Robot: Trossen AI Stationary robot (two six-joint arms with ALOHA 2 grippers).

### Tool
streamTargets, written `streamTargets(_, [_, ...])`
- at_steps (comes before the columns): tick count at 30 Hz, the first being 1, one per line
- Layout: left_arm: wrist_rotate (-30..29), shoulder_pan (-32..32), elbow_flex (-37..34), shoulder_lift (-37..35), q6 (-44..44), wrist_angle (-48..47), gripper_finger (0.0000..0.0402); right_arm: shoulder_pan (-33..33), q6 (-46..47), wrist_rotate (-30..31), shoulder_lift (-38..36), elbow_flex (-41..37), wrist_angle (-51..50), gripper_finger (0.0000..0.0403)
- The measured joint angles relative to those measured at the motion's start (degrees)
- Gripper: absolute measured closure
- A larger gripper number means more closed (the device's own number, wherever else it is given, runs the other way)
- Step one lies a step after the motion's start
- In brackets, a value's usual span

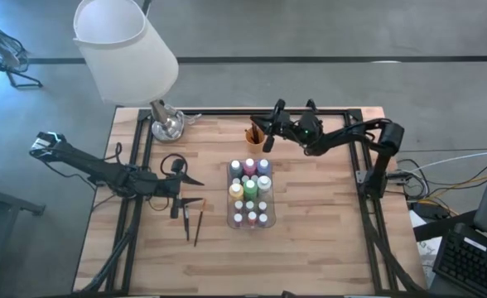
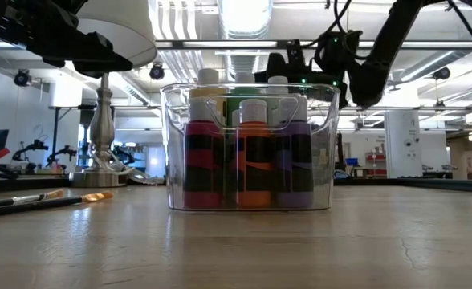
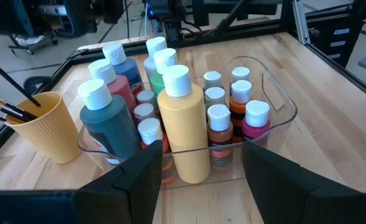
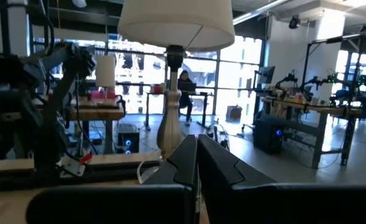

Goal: Pick & Place Paint Supplies
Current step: Put the gray paintbrush into the yellow cup

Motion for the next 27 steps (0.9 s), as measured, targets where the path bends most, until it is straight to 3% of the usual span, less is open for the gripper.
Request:
streamTargets(18, [-0.02,0.0,0.0,0.0,0.02,0.0,0.0179,0.02,-1.6,1.18,9.17,0.0,8.83,0.0395])
streamTargets(27, [0.0,0.0,0.0,0.0,0.0,0.0,0.0179,0.02,0.48,3.09,11.03,-0.08,6.95,0.0395])
